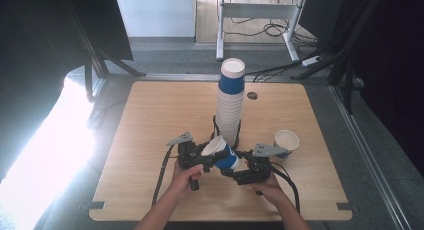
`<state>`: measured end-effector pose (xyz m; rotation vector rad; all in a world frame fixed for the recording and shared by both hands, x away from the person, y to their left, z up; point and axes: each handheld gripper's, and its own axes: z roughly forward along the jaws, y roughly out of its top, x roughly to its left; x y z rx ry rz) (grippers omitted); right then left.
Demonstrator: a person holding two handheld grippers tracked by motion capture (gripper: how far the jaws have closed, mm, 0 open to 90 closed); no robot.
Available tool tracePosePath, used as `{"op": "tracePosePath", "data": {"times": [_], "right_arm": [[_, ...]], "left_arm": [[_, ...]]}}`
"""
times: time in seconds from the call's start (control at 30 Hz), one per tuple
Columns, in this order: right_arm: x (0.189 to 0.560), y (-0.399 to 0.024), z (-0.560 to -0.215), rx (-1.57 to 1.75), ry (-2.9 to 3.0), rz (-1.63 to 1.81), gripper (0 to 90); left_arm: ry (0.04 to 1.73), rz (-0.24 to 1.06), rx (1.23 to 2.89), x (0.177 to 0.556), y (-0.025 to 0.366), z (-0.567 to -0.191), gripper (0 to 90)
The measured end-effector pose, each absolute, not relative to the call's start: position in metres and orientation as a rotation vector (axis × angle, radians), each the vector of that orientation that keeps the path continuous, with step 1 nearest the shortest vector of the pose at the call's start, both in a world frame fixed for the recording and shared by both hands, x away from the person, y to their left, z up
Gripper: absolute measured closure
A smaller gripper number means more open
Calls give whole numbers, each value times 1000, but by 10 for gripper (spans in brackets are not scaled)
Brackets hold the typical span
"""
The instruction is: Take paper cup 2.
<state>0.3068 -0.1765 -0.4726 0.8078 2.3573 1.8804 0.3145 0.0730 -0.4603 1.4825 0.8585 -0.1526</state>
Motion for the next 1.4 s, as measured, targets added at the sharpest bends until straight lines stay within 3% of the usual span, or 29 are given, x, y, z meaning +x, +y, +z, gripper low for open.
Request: {"op": "tracePosePath", "data": {"times": [0.73, 1.13, 1.4], "right_arm": [[301, -180, -467, 722, 2480, 1658, 138], [298, -168, -468, 649, 2496, 1569, 136], [296, -163, -472, 637, 2506, 1556, 133]], "left_arm": [[759, 129, 1784, 305, 70, -445, 148], [616, 298, 2001, 295, 53, -437, 147], [567, 339, 2065, 293, 47, -437, 146]]}}
